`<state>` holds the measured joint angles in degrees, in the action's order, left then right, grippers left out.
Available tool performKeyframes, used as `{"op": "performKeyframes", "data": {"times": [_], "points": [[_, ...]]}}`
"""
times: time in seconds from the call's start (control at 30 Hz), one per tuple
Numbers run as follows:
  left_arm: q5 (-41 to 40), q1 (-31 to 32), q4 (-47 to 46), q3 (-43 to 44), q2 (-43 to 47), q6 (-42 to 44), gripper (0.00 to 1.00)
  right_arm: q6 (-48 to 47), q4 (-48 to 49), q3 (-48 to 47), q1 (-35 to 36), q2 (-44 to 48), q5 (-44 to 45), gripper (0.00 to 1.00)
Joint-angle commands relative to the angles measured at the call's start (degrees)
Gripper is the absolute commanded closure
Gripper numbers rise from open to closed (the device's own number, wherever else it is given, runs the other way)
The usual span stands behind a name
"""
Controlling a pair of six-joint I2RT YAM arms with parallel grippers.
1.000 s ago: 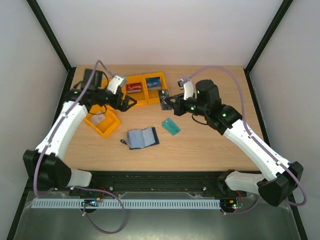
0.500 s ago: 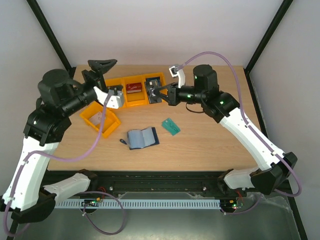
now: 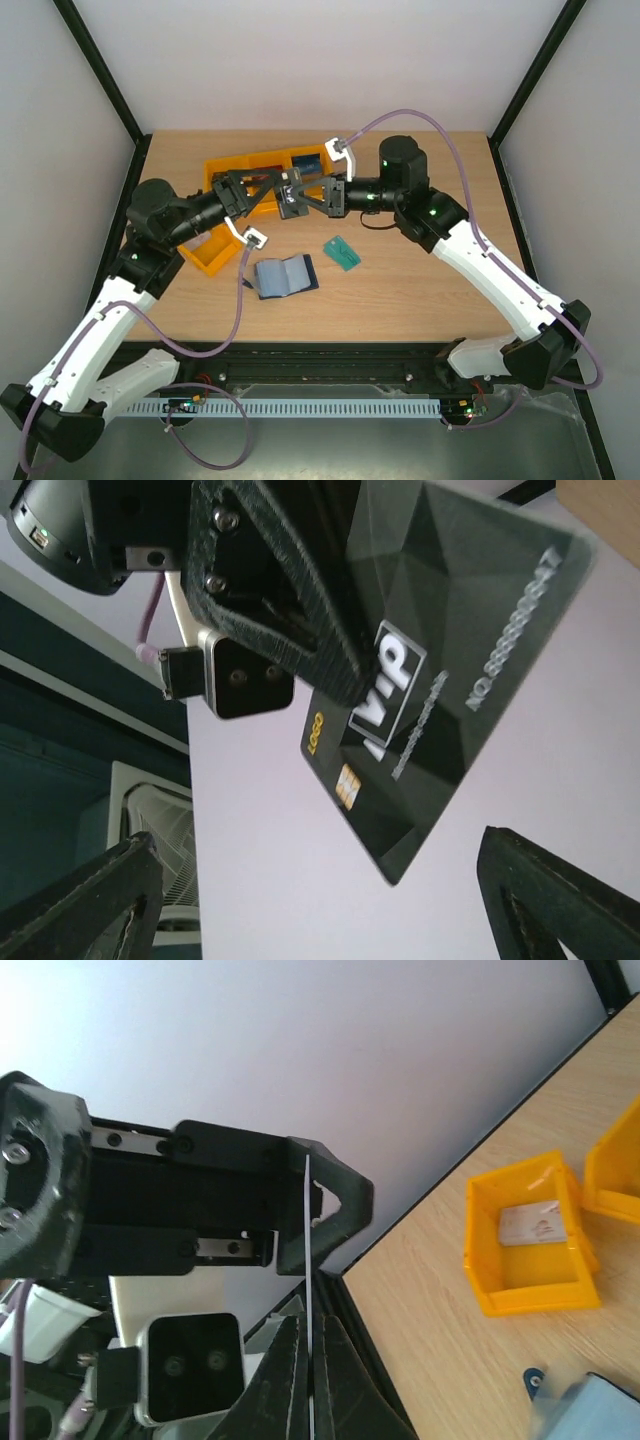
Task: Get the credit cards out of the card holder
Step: Place the credit card in the storage box.
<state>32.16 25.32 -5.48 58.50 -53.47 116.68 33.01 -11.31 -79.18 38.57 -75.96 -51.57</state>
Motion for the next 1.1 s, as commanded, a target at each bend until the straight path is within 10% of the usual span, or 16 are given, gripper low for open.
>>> {"op": "performKeyframes", "data": {"times": [0.0, 0.4, 0.57, 0.7, 0.9, 1.07], "points": [[4.73, 0.01, -1.11, -1.76, 2.71, 24.15, 0.16, 1.83, 5.02, -0.52, 1.47, 0.48, -1.27, 0.98], [5.29, 0.08, -0.15, -3.77, 3.08, 23.02, 0.59, 1.61, 5.63, -2.72, 2.81, -2.62, -0.98, 0.98], [5.88, 0.08, -0.87, -4.8, 3.52, 22.72, 0.96, 1.36, 5.37, -3.2, 2.83, -3.08, -0.98, 0.98], [4.68, 0.08, -2.36, -6.25, 4.13, 21.01, 0.98, 0.19, 4.13, -3.06, 2.78, -2.58, -0.17, 0.98], [-21.17, 0.33, 13.11, -0.77, 2.23, 5.15, 0.98, -5.71, -7.13, -2.89, 0.83, 0.48, 19.23, 0.01], [-45.12, -1.7, 45.08, 17.95, -13.34, -27.49, 0.98, -6.25, -11.67, 1.42, -3.14, 4.74, 34.84, 0.01]]}}
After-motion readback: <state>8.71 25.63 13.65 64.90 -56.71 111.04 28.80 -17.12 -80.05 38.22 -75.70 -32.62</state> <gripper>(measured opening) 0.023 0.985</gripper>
